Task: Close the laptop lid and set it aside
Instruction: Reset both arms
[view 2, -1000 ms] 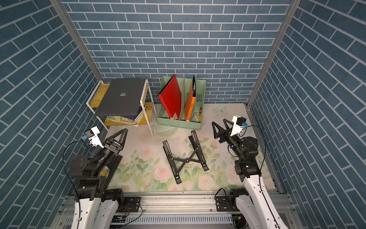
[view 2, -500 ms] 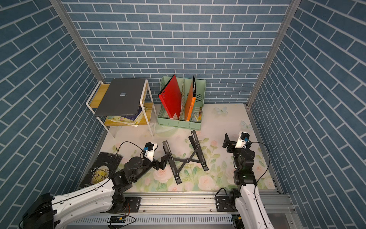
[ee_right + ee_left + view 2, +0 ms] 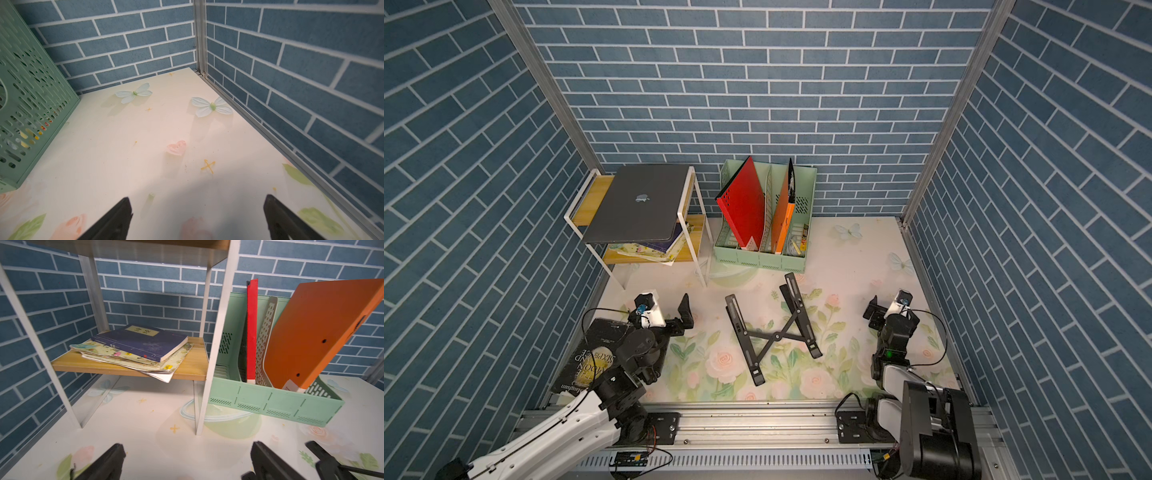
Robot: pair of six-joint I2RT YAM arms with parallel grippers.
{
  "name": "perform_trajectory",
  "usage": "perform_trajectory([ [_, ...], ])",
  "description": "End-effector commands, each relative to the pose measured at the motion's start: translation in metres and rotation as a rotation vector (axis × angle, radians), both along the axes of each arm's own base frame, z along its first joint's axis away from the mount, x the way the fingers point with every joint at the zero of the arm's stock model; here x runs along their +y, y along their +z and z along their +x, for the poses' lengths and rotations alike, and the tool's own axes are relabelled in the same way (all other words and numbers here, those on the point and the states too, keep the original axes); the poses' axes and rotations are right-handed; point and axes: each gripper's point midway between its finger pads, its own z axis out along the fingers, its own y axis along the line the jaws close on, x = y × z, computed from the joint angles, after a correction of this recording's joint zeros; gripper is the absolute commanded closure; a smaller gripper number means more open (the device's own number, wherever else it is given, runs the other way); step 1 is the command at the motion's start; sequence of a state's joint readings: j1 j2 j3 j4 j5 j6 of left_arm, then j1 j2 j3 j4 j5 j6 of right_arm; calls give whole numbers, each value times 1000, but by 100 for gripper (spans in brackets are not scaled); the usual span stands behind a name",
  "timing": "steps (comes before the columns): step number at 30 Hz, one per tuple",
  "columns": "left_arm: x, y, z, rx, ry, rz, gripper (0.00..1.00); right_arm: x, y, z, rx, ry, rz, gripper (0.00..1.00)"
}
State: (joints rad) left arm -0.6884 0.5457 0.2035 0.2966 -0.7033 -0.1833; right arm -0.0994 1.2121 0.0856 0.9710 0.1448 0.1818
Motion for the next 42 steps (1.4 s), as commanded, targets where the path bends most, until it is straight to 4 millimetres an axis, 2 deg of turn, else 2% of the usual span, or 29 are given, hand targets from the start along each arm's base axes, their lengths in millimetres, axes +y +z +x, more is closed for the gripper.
perform_trajectory([
  [1, 28, -13, -1, 13, 122, 20, 0, 13, 45, 29, -194, 76, -55, 0],
  [2, 31, -11, 0, 2, 133, 14, 0, 24, 32, 39, -135, 119, -78, 0],
  [3, 34, -10, 3, -5, 141, 11, 0, 39, 34, 48, -115, 161, -138, 0],
  [4, 36, -11, 5, -2, 152, 23, 0, 58, 36, 50, -149, 220, -200, 0],
  [5, 39, -11, 8, -2, 162, 37, 0, 73, 25, 47, -137, 275, -247, 0],
  [6, 43, -10, 11, -1, 174, 61, 0, 74, 21, 47, -109, 281, -236, 0],
  [7, 46, -12, 14, 5, 179, 92, 0, 66, 27, 49, -137, 246, -222, 0],
  [8, 50, -16, 18, 11, 186, 121, 0, 60, 20, 51, -100, 218, -205, 0],
  [9, 56, -17, 21, 2, 201, 129, 0, 58, 25, 51, -121, 213, -201, 0],
  [10, 64, -18, 23, -12, 223, 121, 0, 57, 20, 50, -99, 206, -200, 0],
  [12, 81, -28, 28, -34, 245, 86, 0, 57, 22, 51, -109, 204, -202, 0],
  [14, 93, -40, 30, -78, 228, 52, 0, 57, 21, 50, -106, 203, -202, 0],
  [15, 95, -37, 34, -99, 220, 49, 0, 57, 22, 51, -109, 203, -202, 0],
  [17, 96, -36, 47, -127, 176, 55, 0, 57, 22, 50, -107, 204, -202, 0],
  [18, 94, -30, 54, -167, 146, 50, 0, 57, 23, 51, -110, 203, -203, 0],
  [20, 85, -51, 72, -120, 80, 70, 0, 57, 23, 51, -110, 203, -203, 0],
  [22, 85, -60, 90, -38, 82, 68, 0, 57, 23, 50, -110, 203, -204, 0],
  [24, 86, -55, 90, -75, 88, 62, 0, 57, 23, 50, -112, 203, -203, 0],
  [26, 95, -63, 94, -30, 143, 53, 0, 58, 23, 50, -113, 205, -203, 0],
  [30, 97, -64, 97, -11, 160, 51, 0, 58, 24, 50, -114, 208, -203, 0],
  [36, 77, -66, 107, 7, 41, 96, 0, 61, 27, 46, -138, 225, -208, 0],
  [42, 75, -67, 108, 12, 33, 96, 0, 55, 50, 5, -299, 187, -213, 0],
])
